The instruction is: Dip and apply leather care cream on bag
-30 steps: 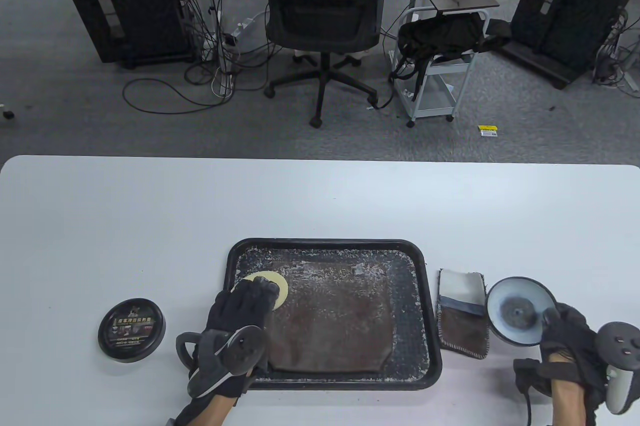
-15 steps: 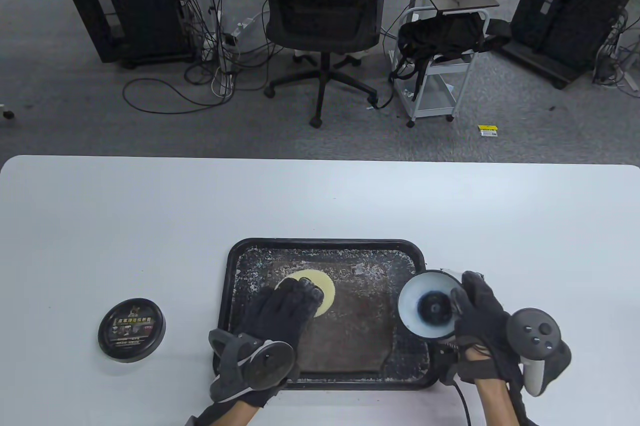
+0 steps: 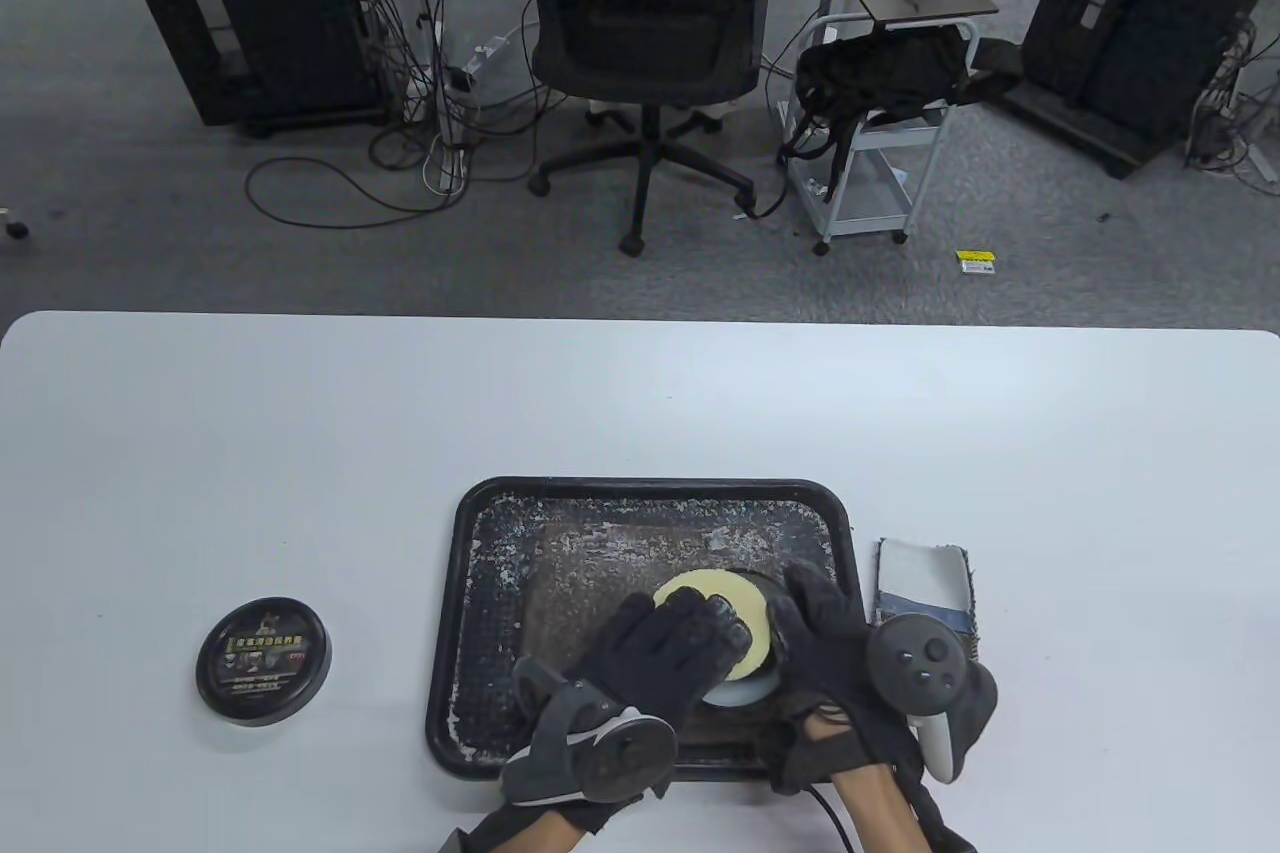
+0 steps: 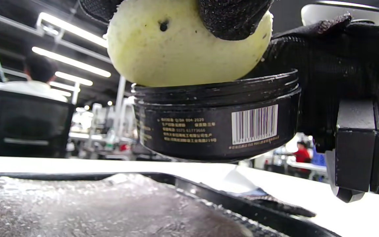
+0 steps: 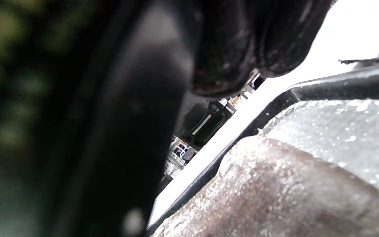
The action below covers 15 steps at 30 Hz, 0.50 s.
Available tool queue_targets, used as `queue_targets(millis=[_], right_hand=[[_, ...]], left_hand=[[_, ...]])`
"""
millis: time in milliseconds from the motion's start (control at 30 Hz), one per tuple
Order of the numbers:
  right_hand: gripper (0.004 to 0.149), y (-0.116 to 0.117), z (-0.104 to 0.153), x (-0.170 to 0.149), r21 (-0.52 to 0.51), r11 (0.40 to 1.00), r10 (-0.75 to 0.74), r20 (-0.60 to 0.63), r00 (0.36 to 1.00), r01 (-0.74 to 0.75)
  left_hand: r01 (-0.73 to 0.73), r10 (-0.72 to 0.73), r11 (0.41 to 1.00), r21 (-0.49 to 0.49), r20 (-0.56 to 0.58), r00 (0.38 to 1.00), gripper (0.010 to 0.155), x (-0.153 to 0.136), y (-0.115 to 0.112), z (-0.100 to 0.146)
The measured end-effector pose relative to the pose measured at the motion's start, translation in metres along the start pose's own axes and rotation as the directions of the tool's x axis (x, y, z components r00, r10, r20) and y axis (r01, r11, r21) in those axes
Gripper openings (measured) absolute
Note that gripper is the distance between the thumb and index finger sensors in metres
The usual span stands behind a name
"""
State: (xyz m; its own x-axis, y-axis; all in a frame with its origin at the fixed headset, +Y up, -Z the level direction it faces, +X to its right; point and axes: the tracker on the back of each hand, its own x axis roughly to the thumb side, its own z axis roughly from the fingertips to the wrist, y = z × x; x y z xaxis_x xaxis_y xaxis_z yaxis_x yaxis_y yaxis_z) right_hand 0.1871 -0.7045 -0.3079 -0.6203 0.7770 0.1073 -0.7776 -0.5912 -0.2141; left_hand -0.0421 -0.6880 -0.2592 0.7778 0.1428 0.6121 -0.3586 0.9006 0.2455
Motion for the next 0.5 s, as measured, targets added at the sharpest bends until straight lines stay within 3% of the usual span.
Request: queue_targets(millis=[233,367,500], right_hand=[[0.064,0.003,0.005,0.002,-0.021,0.997,-0.076,0.023,0.997,0.077],[0.064,0.006,0.006,0.005,0.002,0.991,-0.135,0.064,0.989,0.135],[0.063,0.009,0.01,0.007,0.003,0.99,-0.142,0.068,0.988,0.142]], left_hand=[[-0.081,0.082,0.997,-0.004,0.039,0.996,0.049,-0.004,0.002,0.005],[-0.154,0.159,0.985,-0.072,0.072,0.985,0.049,0.001,-0.004,0.006],[-0.052,0.056,0.998,-0.042,0.08,0.995,0.049,0.006,-0.002,0.005]])
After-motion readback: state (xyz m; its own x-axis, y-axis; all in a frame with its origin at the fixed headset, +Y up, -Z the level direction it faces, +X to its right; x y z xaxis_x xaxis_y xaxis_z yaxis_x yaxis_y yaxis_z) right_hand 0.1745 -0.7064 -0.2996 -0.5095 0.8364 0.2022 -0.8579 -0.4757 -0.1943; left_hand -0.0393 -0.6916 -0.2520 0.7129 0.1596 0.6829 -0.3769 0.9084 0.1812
